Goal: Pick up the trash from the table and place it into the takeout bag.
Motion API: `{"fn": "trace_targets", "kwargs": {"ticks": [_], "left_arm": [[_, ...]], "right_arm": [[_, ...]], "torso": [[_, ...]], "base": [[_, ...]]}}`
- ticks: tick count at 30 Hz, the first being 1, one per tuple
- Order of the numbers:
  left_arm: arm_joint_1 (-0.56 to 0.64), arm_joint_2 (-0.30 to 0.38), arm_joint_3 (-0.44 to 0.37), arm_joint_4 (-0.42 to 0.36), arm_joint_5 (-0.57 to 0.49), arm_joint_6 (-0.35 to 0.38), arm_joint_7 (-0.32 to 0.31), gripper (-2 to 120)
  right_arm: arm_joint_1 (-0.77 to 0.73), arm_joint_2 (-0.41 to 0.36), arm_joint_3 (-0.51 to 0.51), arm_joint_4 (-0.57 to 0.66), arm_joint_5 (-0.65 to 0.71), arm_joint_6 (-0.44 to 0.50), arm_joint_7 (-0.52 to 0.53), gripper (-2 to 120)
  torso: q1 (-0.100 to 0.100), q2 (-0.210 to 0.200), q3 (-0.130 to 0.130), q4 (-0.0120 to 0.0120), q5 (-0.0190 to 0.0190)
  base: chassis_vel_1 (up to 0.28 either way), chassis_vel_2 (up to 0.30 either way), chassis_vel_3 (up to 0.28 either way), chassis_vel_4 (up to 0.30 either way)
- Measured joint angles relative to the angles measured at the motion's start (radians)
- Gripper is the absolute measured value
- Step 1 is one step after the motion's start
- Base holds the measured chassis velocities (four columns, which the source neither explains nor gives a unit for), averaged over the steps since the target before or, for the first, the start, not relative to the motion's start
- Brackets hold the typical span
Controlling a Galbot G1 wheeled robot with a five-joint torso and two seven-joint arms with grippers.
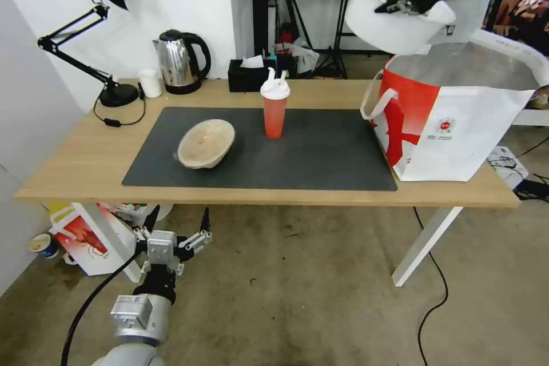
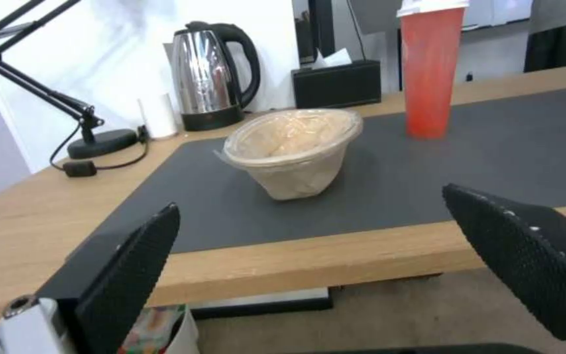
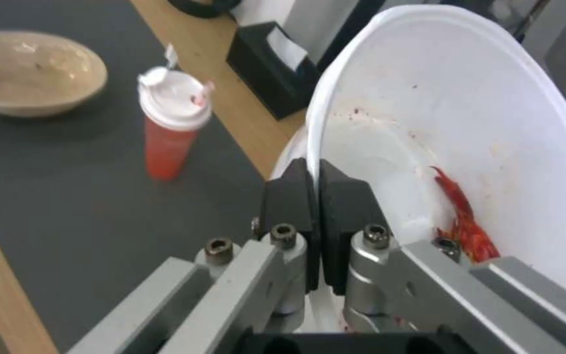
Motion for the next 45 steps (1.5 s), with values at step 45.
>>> {"fn": "trace_targets", "kwargs": {"ticks": [45], "left_arm": [[0.0,0.0,0.0,0.0,0.0,0.0,0.0,100]], "right_arm": [[-0.349,-0.071,0.292,-0.209,-0.313,0.077,-0.119,0]], "torso": [[0.0,0.0,0.0,0.0,-0.0001]], "base": [[0.0,0.0,0.0,0.0]]}}
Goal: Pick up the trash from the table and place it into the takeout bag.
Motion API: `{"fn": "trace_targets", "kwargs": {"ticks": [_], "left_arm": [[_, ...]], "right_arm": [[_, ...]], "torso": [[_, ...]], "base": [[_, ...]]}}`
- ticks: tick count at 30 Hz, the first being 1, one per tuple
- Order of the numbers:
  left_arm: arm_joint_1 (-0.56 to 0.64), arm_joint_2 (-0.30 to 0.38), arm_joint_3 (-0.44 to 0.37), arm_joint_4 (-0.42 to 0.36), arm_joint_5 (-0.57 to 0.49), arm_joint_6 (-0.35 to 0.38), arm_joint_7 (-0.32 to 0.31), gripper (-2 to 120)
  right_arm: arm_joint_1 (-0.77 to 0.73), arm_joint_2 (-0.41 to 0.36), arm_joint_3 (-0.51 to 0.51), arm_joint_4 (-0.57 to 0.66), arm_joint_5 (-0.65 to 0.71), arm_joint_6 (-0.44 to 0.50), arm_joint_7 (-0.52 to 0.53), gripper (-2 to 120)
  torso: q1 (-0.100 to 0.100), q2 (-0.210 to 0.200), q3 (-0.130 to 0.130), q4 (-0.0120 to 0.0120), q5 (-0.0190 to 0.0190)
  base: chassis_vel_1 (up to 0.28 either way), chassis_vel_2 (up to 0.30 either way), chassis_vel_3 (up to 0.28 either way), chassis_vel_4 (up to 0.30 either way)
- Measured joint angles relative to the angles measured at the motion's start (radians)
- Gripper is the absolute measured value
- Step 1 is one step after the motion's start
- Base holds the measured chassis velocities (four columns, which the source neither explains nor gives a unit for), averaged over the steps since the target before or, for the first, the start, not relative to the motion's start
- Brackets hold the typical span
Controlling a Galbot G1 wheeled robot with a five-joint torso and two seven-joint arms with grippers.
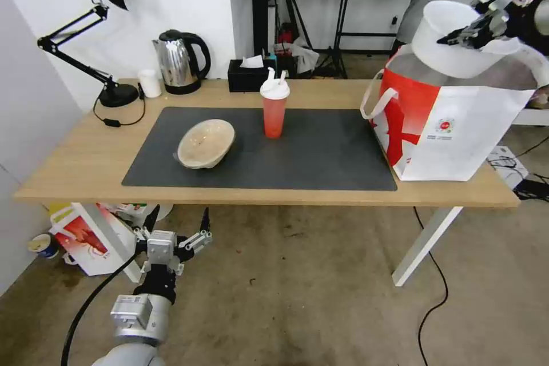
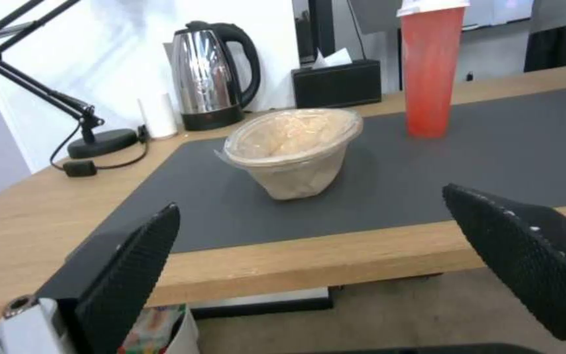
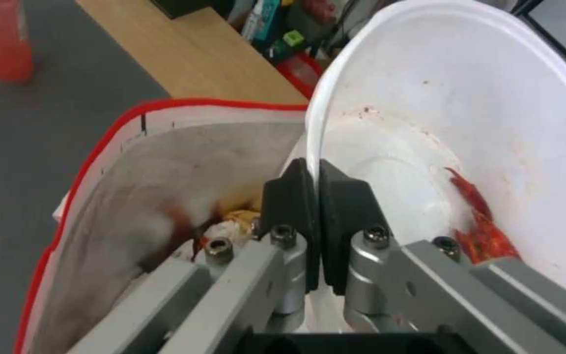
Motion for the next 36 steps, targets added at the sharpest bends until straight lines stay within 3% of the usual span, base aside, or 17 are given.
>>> {"fn": "trace_targets", "kwargs": {"ticks": [3,19,21,23,25,28,29,33,34,36], "left_arm": [[0.0,0.0,0.0,0.0,0.0,0.0,0.0,100],[0.0,0.0,0.0,0.0,0.0,0.0,0.0,100],[0.0,0.0,0.0,0.0,0.0,0.0,0.0,100],[0.0,0.0,0.0,0.0,0.0,0.0,0.0,100],[0.0,0.0,0.0,0.0,0.0,0.0,0.0,100],[0.0,0.0,0.0,0.0,0.0,0.0,0.0,100],[0.0,0.0,0.0,0.0,0.0,0.0,0.0,100],[0.0,0.0,0.0,0.0,0.0,0.0,0.0,100],[0.0,0.0,0.0,0.0,0.0,0.0,0.0,100],[0.0,0.0,0.0,0.0,0.0,0.0,0.0,100]], "right_arm": [[0.0,0.002,0.0,0.001,-0.001,0.0,0.007,5],[0.004,0.022,-0.002,0.005,-0.005,-0.004,0.03,70],[0.005,0.022,-0.003,0.008,-0.005,-0.004,0.03,71],[0.007,0.022,-0.003,0.018,0.002,-0.006,0.031,83],[0.007,0.021,-0.003,0.026,0.015,-0.007,0.039,86],[-0.009,0.012,0.037,0.105,0.171,-0.009,0.156,98],[-0.009,0.012,0.037,0.105,0.171,-0.009,0.156,98],[-0.088,0.008,0.152,0.244,0.409,-0.017,0.417,100],[-0.088,0.008,0.152,0.244,0.409,-0.017,0.417,100],[-0.145,0.009,0.231,0.319,0.497,-0.018,0.539,100]], "torso": [[0.0,0.0,0.0,0.0,0.0],[0.0,0.0,0.0,0.0,0.0],[0.0,0.0,0.0,-0.0001,0.0],[0.0,0.0,0.0,-0.0002,0.0],[0.0,0.0,0.0,-0.0001,0.0001],[0.0,0.0,0.0,-0.0003,0.0],[0.0,0.0,0.0,-0.0003,0.0],[0.0,0.0,0.0,0.0002,0.0],[0.0,0.0,0.0,0.0002,0.0],[0.0,0.0,0.0,0.0001,-0.0003]], "base": [[0.0,0.0,0.0,0.0],[0.0,0.0,0.0,0.0],[0.0,0.0,0.0,0.0],[0.0,0.0,0.0,0.0],[0.0,0.0,0.0,0.0],[0.0,0.0,0.0,0.0],[0.0,0.0,0.0,0.0],[0.0,0.0,0.0,0.0],[0.0,0.0,0.0,0.0],[0.0,0.0,0.0,0.0]]}}
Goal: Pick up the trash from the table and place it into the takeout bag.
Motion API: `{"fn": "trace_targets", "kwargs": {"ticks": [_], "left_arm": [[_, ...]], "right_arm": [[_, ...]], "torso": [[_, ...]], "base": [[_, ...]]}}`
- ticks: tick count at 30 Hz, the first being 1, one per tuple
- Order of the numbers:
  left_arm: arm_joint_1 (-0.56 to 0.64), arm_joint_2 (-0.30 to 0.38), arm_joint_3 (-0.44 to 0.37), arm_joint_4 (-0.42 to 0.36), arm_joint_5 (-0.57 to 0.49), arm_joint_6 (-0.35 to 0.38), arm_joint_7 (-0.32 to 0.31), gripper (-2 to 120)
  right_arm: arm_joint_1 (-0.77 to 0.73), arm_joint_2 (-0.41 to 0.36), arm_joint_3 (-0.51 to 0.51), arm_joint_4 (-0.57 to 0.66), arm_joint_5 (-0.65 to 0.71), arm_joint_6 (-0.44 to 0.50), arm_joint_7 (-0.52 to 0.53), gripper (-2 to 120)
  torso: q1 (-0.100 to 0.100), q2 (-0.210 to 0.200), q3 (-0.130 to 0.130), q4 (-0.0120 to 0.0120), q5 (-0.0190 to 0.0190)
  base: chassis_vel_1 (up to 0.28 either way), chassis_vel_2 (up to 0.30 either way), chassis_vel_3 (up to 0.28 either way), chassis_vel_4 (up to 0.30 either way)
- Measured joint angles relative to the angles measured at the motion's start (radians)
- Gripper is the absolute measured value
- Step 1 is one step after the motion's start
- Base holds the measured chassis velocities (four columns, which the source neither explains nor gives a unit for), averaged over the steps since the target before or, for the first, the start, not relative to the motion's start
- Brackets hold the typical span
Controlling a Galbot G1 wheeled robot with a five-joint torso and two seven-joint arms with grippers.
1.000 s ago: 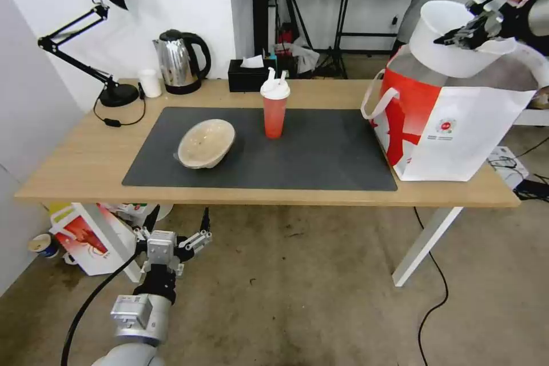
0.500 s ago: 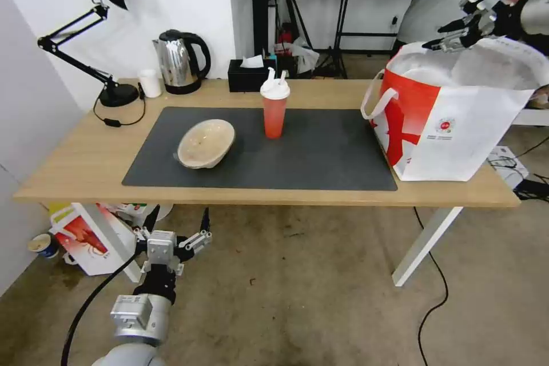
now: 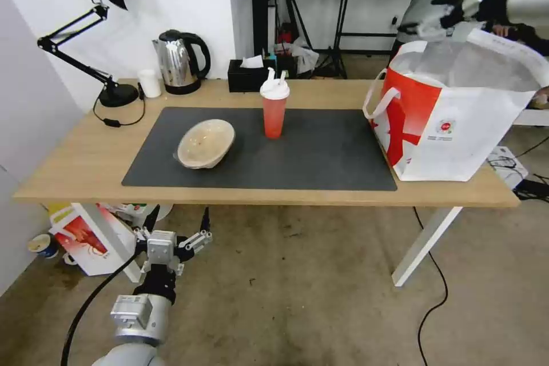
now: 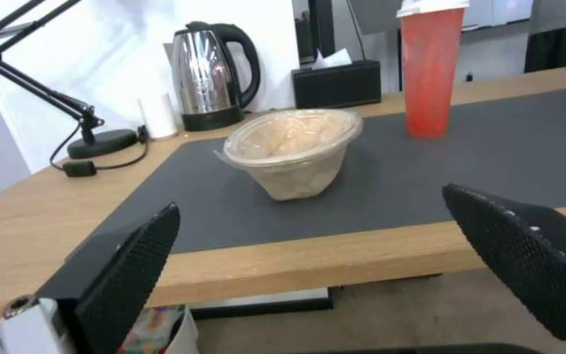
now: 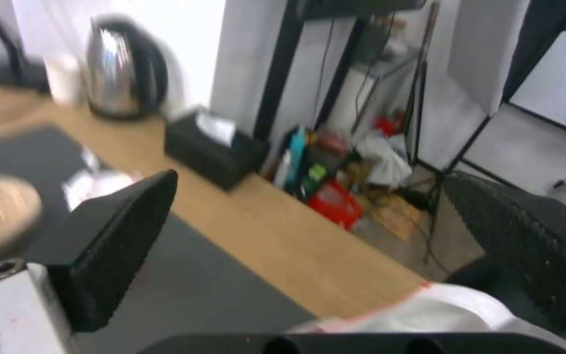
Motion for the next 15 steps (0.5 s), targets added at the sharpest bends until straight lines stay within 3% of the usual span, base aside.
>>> {"fn": "trace_targets", "kwargs": {"ticks": [4,7,9,10,12,15], "left_arm": [[0.0,0.0,0.0,0.0,0.0,0.0,0.0,100],[0.0,0.0,0.0,0.0,0.0,0.0,0.0,100],[0.0,0.0,0.0,0.0,0.0,0.0,0.0,100],[0.0,0.0,0.0,0.0,0.0,0.0,0.0,100],[0.0,0.0,0.0,0.0,0.0,0.0,0.0,100],[0.0,0.0,0.0,0.0,0.0,0.0,0.0,100]], "right_arm": [[-0.104,0.0,0.124,0.114,0.094,0.008,0.168,100],[-0.174,-0.002,0.196,0.167,0.114,0.031,0.235,100],[-0.304,-0.008,0.307,0.242,0.119,0.091,0.315,100],[-0.304,-0.008,0.307,0.242,0.119,0.091,0.315,100],[-0.443,-0.015,0.408,0.317,0.113,0.153,0.366,100],[-0.536,-0.025,0.473,0.384,0.091,0.217,0.413,100]], "torso": [[0.0,0.0,0.0,-0.0001,0.0],[0.0,0.0,0.0,0.0,0.0004],[0.0,0.0,0.0,-0.0001,-0.0002],[0.0,0.0,0.0,-0.0001,-0.0002],[0.0,0.0,0.0,-0.0002,0.0015],[0.0,0.0,0.0,-0.0003,0.0002]], "base": [[0.0,0.0,0.0,0.0],[0.0,0.0,0.0,0.0],[0.0,0.0,0.0,0.0],[0.0,0.0,0.0,0.0],[0.0,0.0,0.0,0.0],[0.0,0.0,0.0,0.0]]}}
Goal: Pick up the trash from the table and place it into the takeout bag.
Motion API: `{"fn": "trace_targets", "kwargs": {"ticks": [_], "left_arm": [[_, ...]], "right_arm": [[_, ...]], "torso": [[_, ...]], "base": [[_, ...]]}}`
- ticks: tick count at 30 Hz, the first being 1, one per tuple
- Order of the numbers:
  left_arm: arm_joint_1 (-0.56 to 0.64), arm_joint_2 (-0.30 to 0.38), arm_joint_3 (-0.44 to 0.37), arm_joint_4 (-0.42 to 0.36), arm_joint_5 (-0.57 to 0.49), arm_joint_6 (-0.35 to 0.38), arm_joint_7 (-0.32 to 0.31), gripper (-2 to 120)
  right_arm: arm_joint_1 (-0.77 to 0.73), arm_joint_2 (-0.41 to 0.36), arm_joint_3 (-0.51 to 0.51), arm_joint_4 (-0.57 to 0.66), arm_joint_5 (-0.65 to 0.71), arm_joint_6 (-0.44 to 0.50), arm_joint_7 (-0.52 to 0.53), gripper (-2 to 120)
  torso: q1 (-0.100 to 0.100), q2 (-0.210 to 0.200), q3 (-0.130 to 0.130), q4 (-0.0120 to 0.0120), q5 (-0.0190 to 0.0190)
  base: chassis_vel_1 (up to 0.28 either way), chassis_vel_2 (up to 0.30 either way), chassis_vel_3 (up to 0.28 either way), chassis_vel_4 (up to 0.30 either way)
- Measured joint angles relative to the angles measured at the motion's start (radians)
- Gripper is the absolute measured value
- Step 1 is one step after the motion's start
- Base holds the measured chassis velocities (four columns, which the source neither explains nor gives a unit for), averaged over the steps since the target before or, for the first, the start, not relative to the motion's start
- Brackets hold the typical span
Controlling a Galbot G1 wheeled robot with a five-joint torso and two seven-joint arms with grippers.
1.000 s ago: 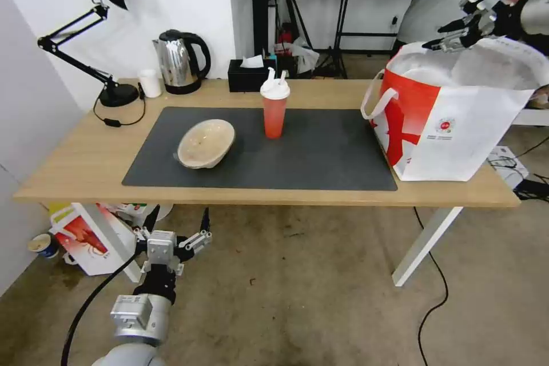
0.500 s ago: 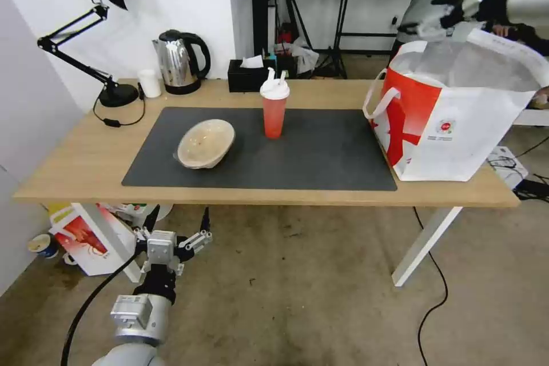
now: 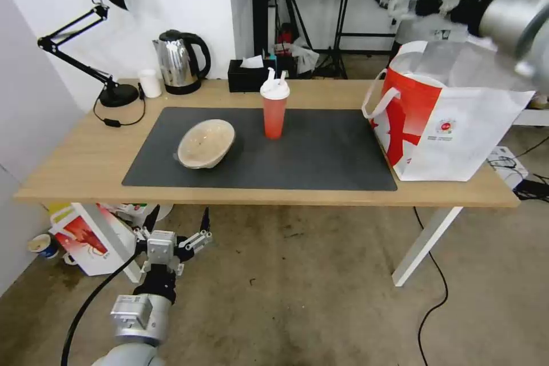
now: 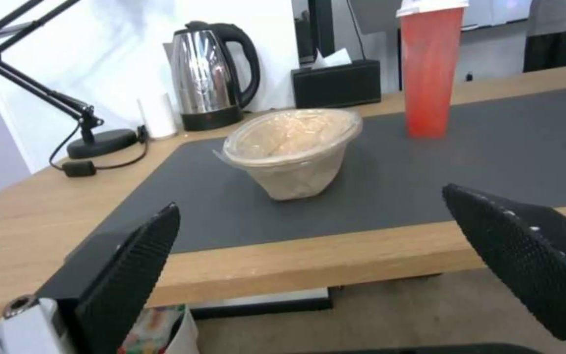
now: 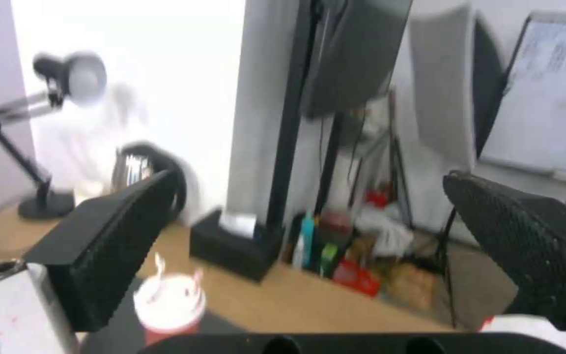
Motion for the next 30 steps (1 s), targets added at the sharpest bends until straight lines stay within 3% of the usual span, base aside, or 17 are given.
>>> {"fn": "trace_targets", "kwargs": {"ticks": [10,17,20,21,22,25,30], "left_arm": [[0.0,0.0,0.0,0.0,0.0,0.0,0.0,100],[0.0,0.0,0.0,0.0,0.0,0.0,0.0,100],[0.0,0.0,0.0,0.0,0.0,0.0,0.0,100],[0.0,0.0,0.0,0.0,0.0,0.0,0.0,100],[0.0,0.0,0.0,0.0,0.0,0.0,0.0,100],[0.0,0.0,0.0,0.0,0.0,0.0,0.0,100],[0.0,0.0,0.0,0.0,0.0,0.0,0.0,100]], "right_arm": [[-0.317,0.014,0.208,0.196,-0.179,0.174,0.153,100],[-0.606,0.119,0.276,0.285,-0.441,0.318,0.238,100],[-0.72,0.163,0.294,0.311,-0.536,0.355,0.253,100],[-0.761,0.184,0.299,0.318,-0.581,0.376,0.257,100],[-0.91,0.255,0.32,0.333,-0.712,0.443,0.264,100],[-1.008,0.301,0.327,0.338,-0.793,0.485,0.265,100],[-1.016,0.306,0.328,0.339,-0.801,0.49,0.265,100]], "torso": [[0.0,0.0,0.0,0.0001,0.0],[0.0,0.0,0.0,0.0008,0.0002],[0.0,0.0,0.0,-0.0001,0.0001],[0.0,0.0,0.0,0.0,0.0004],[0.0,0.0,0.0,0.0003,0.0001],[0.0,0.0,0.0,0.0001,0.0002],[0.0,0.0,0.0,0.0001,0.0]], "base": [[0.0,0.0,0.0,0.0],[0.0,0.0,0.0,0.0],[0.0,0.0,0.0,0.0],[0.0,0.0,0.0,0.0],[0.0,0.0,0.0,0.0],[0.0,0.0,0.0,0.0],[0.0,0.0,0.0,0.0]]}}
